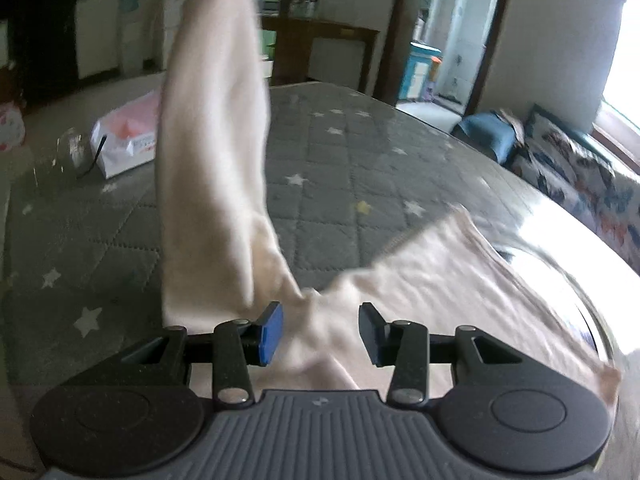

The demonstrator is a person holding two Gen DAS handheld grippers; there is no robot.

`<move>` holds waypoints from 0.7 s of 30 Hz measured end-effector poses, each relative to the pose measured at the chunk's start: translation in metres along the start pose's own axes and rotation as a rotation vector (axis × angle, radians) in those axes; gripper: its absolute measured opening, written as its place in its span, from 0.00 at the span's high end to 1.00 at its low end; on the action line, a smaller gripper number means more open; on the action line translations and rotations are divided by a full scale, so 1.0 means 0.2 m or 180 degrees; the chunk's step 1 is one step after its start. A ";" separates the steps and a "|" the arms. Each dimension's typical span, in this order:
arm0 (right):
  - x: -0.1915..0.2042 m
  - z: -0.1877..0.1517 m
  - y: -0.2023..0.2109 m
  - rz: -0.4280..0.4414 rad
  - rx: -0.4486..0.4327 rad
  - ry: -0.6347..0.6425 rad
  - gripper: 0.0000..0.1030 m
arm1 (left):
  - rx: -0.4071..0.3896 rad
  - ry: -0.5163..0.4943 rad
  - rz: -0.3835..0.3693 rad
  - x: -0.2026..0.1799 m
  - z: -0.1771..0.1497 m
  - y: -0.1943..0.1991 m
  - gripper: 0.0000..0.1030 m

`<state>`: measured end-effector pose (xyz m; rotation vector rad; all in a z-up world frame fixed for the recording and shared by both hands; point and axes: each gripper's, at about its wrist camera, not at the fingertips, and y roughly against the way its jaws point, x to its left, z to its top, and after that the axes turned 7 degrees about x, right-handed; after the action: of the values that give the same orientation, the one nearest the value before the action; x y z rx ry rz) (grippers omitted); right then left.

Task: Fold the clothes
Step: 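Lay the lifted side over the sweatshirt body and open both tools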

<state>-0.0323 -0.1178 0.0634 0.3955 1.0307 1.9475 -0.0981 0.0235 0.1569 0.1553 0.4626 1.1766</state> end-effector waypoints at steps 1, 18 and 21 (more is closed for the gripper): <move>-0.05 -0.03 0.04 0.0025 -0.0005 -0.0118 0.59 | 0.0012 -0.0018 -0.0040 -0.02 -0.01 0.00 0.96; -0.61 -0.64 0.52 -0.0170 -0.0266 -0.1700 0.59 | 0.0936 -0.0552 -0.1312 -0.65 -0.33 -0.34 0.88; -0.63 -0.72 0.55 -0.0220 -0.0273 -0.1782 0.59 | 0.1082 -0.0805 -0.1294 -0.64 -0.44 -0.33 0.88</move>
<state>-0.1093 -0.3250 0.0778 0.7901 0.5862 1.6685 -0.1174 -0.1294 0.0890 0.4754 0.4417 0.6627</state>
